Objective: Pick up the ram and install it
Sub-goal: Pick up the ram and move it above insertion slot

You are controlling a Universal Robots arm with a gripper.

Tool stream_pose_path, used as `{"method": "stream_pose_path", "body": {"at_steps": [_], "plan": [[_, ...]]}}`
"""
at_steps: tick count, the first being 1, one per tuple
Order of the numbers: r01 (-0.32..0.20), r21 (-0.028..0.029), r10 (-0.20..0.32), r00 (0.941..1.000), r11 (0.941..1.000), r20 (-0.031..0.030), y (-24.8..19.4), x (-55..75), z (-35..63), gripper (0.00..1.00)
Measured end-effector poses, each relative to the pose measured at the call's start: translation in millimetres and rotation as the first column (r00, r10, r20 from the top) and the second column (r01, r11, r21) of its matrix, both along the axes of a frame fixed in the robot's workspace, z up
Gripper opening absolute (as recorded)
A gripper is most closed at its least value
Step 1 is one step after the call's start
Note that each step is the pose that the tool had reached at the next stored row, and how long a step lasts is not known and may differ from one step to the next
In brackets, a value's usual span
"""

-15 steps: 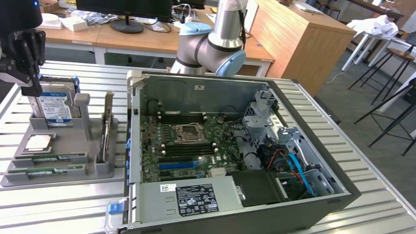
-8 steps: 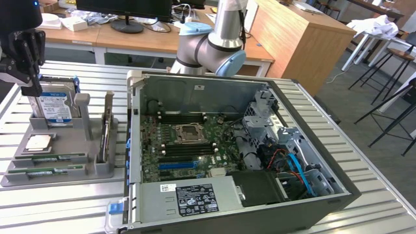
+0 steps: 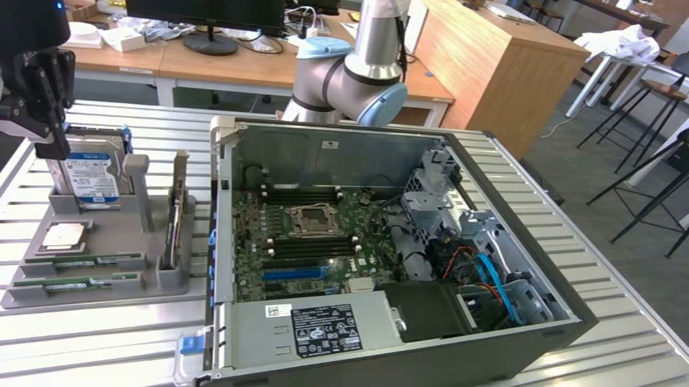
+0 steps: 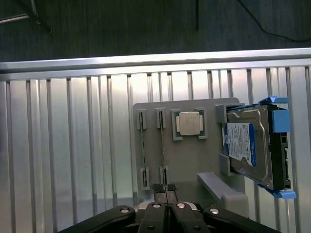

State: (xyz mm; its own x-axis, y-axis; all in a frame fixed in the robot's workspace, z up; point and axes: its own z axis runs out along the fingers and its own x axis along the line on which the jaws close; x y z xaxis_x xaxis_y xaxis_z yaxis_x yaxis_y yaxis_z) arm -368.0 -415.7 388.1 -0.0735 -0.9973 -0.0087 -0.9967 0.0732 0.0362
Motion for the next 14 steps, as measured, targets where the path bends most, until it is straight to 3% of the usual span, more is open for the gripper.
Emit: {"method": "stream_pose_path", "body": {"at_steps": [2, 4, 5, 8, 14], "plan": [[0.0, 0.0001, 0.0, 1.0, 1.0, 0.0, 0.0, 0.0, 0.0, 0.11], [0.0, 0.0, 0.0, 1.0, 1.0, 0.0, 0.0, 0.0, 0.0, 0.23], [0.0, 0.0, 0.0, 1.0, 1.0, 0.0, 0.0, 0.0, 0.0, 0.23], [0.0, 0.0001, 0.0, 1.0, 1.0, 0.0, 0.0, 0.0, 0.0, 0.36], [0.0, 0.0002, 0.0, 1.0, 1.0, 0.0001, 0.0, 0.1, -0.7, 0.36]]}}
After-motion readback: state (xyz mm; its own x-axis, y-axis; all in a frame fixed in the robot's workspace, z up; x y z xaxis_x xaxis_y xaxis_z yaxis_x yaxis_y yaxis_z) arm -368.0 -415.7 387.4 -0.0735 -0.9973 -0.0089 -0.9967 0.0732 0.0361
